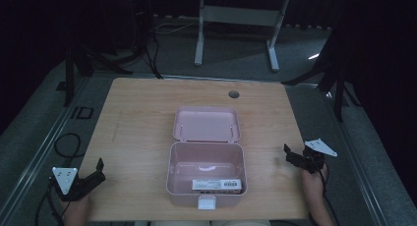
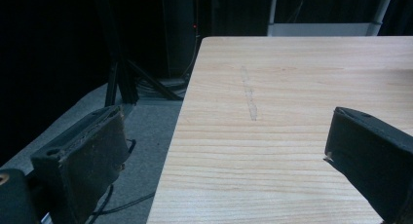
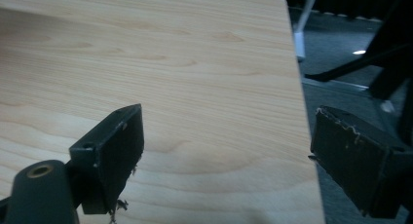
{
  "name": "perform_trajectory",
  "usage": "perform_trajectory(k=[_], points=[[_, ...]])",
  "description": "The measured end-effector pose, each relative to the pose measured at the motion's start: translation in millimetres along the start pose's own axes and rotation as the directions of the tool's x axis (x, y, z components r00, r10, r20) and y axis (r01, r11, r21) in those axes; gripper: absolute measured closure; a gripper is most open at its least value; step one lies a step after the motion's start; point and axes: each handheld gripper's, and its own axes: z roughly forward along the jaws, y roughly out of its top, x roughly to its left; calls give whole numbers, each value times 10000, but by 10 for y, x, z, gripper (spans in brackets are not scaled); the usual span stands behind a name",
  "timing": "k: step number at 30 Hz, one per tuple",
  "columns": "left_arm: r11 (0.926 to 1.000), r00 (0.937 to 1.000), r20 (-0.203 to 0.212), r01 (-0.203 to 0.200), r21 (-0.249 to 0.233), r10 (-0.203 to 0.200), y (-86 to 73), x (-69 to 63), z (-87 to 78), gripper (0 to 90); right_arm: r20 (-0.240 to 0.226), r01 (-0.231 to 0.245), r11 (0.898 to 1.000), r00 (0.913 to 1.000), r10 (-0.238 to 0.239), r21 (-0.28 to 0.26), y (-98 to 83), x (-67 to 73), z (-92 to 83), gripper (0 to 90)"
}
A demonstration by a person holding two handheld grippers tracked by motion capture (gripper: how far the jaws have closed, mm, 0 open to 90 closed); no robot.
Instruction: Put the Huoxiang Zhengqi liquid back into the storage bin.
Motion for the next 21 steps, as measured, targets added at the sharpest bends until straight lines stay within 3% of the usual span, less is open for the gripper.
perform_trajectory(k=[3,5,7,9,11,14,21], points=[[10000,10000,-5,8,-14,-8,0,3,-2,21,577,280,9996,9980,-277,-41,-41,17,-13,119],[10000,10000,-3,23,-21,-23,0,4,-3,21,759,297,9995,9967,-303,98,-50,15,-7,119],[10000,10000,-6,70,-48,-70,0,4,-4,21,651,238,9997,9976,-245,109,-55,7,-8,119],[10000,10000,1,74,-49,-74,-1,5,-4,21,970,119,9999,9952,-109,-99,-61,18,-31,119],[10000,10000,-3,15,-24,-15,-1,3,-3,21,618,-106,9998,9980,116,-157,-65,-7,-45,119],[10000,10000,5,-8,-8,8,-1,-1,-1,21,498,-206,9998,9985,209,-66,-70,-37,-48,120],[10000,10000,12,-24,-16,24,-2,-5,-1,21,240,74,9999,9997,-76,104,-68,-12,-22,121]])
